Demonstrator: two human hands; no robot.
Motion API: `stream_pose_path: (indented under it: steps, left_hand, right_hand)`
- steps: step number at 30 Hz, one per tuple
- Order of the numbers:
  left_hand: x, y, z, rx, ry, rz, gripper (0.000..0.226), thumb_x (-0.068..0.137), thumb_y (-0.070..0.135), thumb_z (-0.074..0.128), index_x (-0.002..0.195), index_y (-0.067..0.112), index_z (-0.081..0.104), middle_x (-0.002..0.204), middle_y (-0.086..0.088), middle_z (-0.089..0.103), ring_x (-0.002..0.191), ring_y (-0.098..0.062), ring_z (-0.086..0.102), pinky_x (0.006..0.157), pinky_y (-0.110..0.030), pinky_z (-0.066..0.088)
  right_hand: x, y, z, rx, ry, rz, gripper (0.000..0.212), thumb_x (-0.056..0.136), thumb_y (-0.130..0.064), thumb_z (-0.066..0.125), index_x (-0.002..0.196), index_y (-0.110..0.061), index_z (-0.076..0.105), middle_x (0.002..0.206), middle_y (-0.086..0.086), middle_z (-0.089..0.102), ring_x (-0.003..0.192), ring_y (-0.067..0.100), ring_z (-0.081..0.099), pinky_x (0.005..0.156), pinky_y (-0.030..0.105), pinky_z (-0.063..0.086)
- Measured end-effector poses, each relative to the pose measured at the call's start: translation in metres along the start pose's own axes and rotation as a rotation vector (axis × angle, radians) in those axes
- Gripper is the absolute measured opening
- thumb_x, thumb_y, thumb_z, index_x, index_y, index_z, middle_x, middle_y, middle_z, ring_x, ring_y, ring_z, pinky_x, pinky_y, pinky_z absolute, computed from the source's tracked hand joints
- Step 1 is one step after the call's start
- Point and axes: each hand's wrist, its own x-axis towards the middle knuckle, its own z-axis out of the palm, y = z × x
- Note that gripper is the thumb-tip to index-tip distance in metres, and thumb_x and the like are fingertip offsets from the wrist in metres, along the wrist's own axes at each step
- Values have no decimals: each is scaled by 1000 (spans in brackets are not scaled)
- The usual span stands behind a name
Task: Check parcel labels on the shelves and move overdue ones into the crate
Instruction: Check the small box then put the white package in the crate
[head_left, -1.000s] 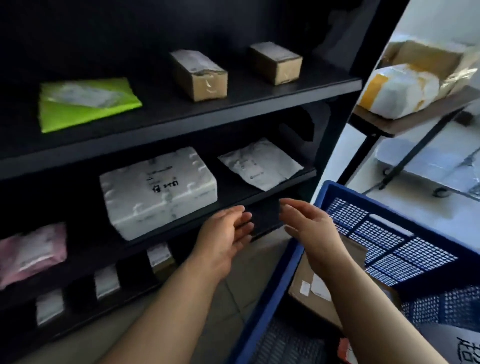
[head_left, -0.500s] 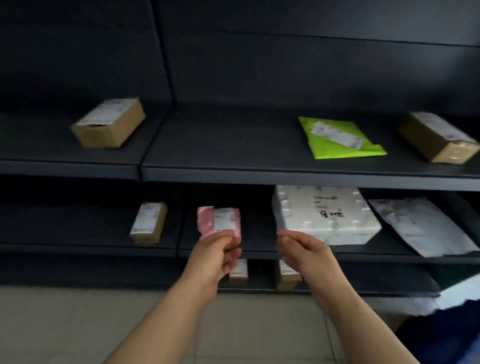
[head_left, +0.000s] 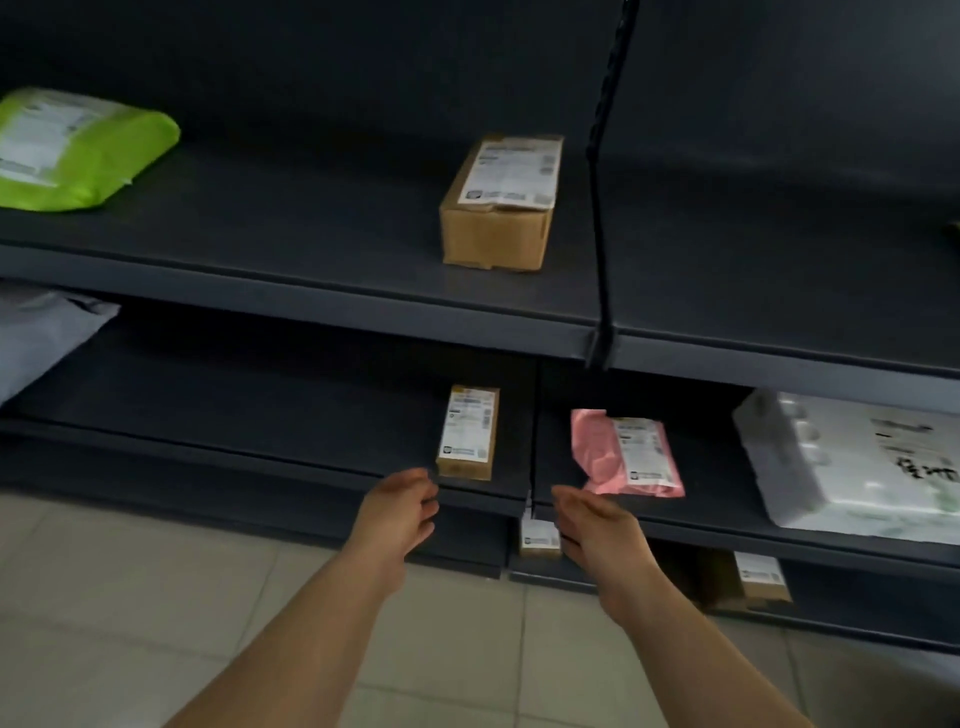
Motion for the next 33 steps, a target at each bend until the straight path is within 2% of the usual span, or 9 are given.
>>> stream_pose_path:
  steps: [4, 8, 12, 15, 19, 21, 24, 30, 33]
  left_hand:
    - [54, 3, -2, -23, -30, -27, 35, 97, 11, 49, 132, 9, 51, 99, -1, 61, 101, -17, 56, 101, -36, 43]
    - [106, -1, 5, 35, -38, -13, 47, 97, 14, 52, 142, 12, 41, 139, -9, 51, 128, -23, 47, 110, -37, 35]
    - [148, -9, 12, 132, -54, -11, 58, 96, 17, 53, 149, 12, 30, 151, -9, 37, 138, -27, 36, 116, -44, 26]
    - [173, -13, 18, 161, -63, -10, 58, 96, 18, 53, 149, 11, 30, 142, -10, 47, 131, -26, 43, 114, -42, 29]
    - [186, -21, 25, 122, -85, -28, 43, 99, 20, 49, 141, 17, 42, 97, 3, 60, 90, -14, 55, 80, -30, 44]
    - [187, -29, 23, 85, -73, -19, 36, 97, 19, 52, 133, 21, 49, 104, 1, 63, 97, -16, 56, 85, -34, 41]
    - [179, -38, 10, -121, -118, -99, 27, 92, 15, 59, 118, 20, 57, 114, -6, 68, 106, -19, 62, 101, -41, 41]
    - [153, -60, -23, -448, -317, -150, 17, 84, 1, 59, 95, 13, 58, 113, -17, 70, 106, -30, 68, 87, -39, 54]
    - [149, -65, -29, -489, -333, -120, 21, 79, -1, 60, 96, 12, 58, 117, -18, 68, 108, -33, 66, 95, -42, 52]
  right_hand:
    - [49, 13, 29, -6, 37, 83, 12, 92, -28, 58, 88, -27, 69, 100, 7, 69, 107, 28, 62, 101, 43, 49]
    - [109, 23, 46, -40, 45, 43, 19, 84, -33, 63, 96, -27, 75, 105, 1, 74, 97, 20, 67, 99, 42, 50]
    - [144, 16, 70, -41, 37, 76, 15, 93, -21, 58, 102, -23, 70, 102, 8, 70, 100, 20, 64, 102, 41, 48]
    - [173, 20, 88, -53, -19, 70, 20, 94, -21, 56, 111, -17, 67, 100, 3, 69, 92, 16, 63, 95, 33, 49]
    - [202, 42, 106, -25, -59, 54, 33, 87, -31, 59, 119, -25, 64, 118, 3, 69, 107, 22, 65, 100, 45, 49]
    - [204, 48, 108, 12, -67, 57, 45, 76, -34, 62, 121, -28, 63, 117, 1, 70, 108, 23, 65, 99, 46, 50]
    - [187, 47, 102, 167, -137, 104, 32, 90, -7, 57, 120, -16, 62, 114, 8, 70, 106, 25, 65, 88, 40, 55]
    - [151, 48, 82, 286, -355, 90, 38, 85, 10, 55, 120, -5, 61, 116, 16, 70, 108, 31, 66, 84, 33, 56]
    - [144, 51, 82, 258, -375, 70, 42, 83, 12, 57, 122, -4, 59, 118, 16, 69, 106, 27, 67, 79, 28, 55]
